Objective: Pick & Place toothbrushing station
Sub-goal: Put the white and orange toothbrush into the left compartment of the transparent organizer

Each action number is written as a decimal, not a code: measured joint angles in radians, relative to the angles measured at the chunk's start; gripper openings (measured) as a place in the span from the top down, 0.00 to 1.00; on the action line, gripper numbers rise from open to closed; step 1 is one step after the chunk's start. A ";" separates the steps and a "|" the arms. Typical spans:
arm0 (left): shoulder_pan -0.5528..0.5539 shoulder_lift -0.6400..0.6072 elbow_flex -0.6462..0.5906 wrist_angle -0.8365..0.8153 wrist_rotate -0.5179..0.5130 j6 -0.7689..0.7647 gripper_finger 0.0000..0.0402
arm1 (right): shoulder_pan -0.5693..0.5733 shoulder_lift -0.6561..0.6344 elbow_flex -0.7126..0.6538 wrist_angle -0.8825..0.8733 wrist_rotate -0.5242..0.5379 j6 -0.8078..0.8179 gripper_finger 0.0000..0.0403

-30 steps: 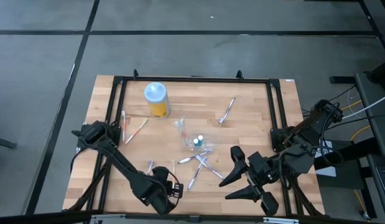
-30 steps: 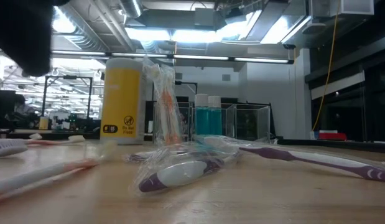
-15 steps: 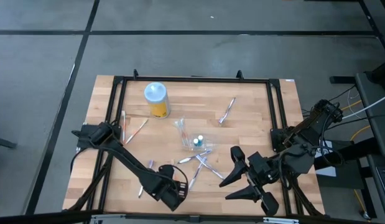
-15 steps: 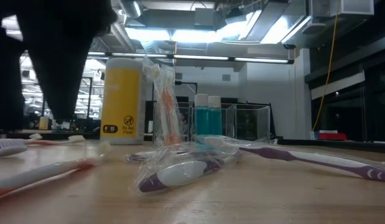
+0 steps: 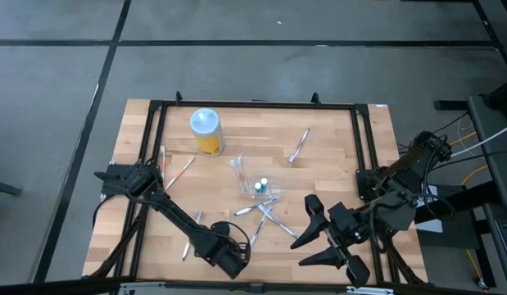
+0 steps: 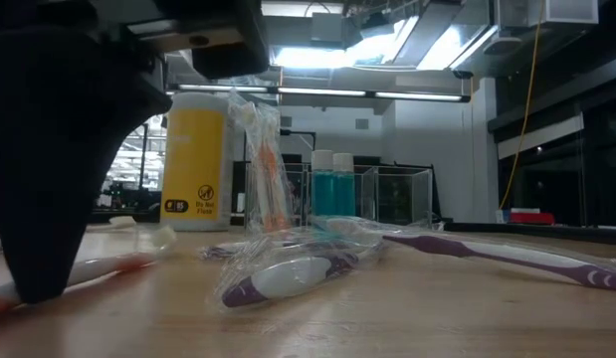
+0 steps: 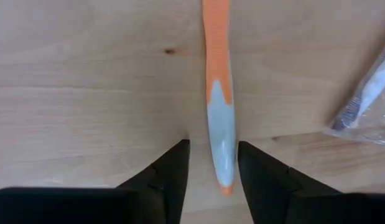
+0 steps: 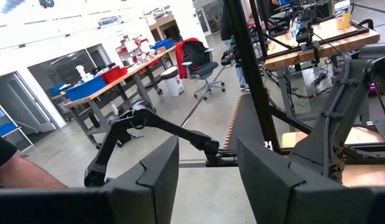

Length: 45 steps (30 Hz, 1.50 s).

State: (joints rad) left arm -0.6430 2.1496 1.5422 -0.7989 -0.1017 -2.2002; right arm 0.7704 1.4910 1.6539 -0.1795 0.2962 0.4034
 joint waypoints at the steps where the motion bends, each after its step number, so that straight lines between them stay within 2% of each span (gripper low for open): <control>1: 0.004 0.001 0.000 -0.004 0.010 0.004 0.69 | 0.000 0.000 0.000 0.000 0.000 0.000 0.59; 12: 0.022 0.004 -0.001 -0.056 0.037 0.039 0.95 | 0.000 0.000 0.000 0.000 -0.001 0.000 0.59; 19: 0.016 0.003 -0.003 -0.041 0.016 0.101 0.96 | 0.000 0.000 0.000 0.000 -0.001 -0.007 0.59; 23: -0.016 -0.016 -0.005 -0.034 -0.052 0.083 0.96 | 0.000 0.000 0.000 0.000 0.000 -0.007 0.59; 30: -0.099 -0.089 -0.007 -0.021 -0.321 -0.025 0.97 | 0.000 0.007 0.000 -0.003 0.034 -0.033 0.59; 35: -0.158 -0.134 -0.009 0.025 -0.539 0.007 0.97 | -0.027 0.036 0.000 -0.026 0.035 -0.048 0.59; 38: -0.186 -0.171 -0.007 0.082 -0.761 0.107 0.97 | -0.070 0.066 0.000 -0.085 0.013 -0.017 0.59; 41: -0.214 -0.205 -0.007 0.149 -0.984 0.269 0.97 | -0.127 0.108 0.000 -0.094 -0.111 0.064 0.59; 43: -0.226 -0.238 -0.006 0.179 -1.061 0.381 0.97 | -0.160 0.135 -0.001 -0.044 -0.199 0.107 0.59; 45: -0.230 -0.260 -0.005 0.199 -1.070 0.490 0.97 | -0.187 0.155 -0.001 0.017 -0.236 0.135 0.59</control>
State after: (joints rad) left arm -0.8726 1.8893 1.5375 -0.5996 -1.1719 -1.7100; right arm 0.5832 1.6464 1.6531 -0.1625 0.0607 0.5386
